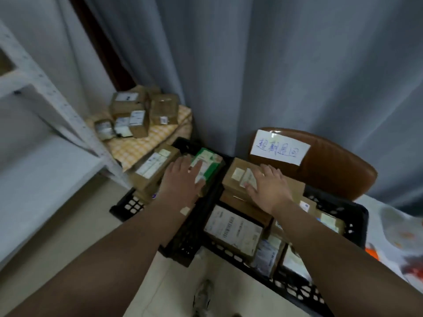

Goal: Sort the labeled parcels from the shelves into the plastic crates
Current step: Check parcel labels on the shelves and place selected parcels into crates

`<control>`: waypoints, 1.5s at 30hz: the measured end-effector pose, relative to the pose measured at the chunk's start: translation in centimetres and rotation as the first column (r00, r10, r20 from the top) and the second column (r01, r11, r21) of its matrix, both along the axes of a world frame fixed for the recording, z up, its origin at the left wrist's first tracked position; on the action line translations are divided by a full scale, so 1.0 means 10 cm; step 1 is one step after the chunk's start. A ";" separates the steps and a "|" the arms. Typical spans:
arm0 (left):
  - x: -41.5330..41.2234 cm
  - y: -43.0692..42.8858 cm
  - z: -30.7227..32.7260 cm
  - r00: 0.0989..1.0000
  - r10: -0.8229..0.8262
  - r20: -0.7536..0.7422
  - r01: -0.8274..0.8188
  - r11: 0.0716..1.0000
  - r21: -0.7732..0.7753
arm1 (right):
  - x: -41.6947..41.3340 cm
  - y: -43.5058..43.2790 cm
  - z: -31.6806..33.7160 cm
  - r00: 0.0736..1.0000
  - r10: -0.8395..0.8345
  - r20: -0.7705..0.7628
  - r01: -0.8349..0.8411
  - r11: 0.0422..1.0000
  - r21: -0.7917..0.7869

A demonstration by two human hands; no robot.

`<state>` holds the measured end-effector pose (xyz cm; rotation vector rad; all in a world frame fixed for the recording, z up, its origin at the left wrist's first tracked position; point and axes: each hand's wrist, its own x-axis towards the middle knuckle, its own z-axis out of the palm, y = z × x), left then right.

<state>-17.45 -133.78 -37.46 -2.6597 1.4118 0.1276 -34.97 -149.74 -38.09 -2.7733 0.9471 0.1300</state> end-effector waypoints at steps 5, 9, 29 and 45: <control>0.13 0.81 0.28 0.983 0.158 0.093 -0.153 0.987 -0.055 | 0.57 0.59 0.22 0.950 0.273 0.149 -0.265 0.962 -0.067; 0.35 1.36 0.66 0.948 0.269 0.172 -0.239 0.955 -0.177 | 1.12 1.15 0.49 0.847 0.421 0.324 -0.417 0.905 -0.086; 2.83 3.96 2.34 0.760 0.506 0.407 -0.308 0.833 -0.459 | 4.29 3.51 2.22 0.503 0.497 0.707 -0.547 0.817 -0.185; 4.60 3.15 3.81 0.888 0.412 0.204 -0.115 0.629 -0.769 | 6.05 2.86 3.83 0.383 0.386 0.839 -0.461 0.867 -0.188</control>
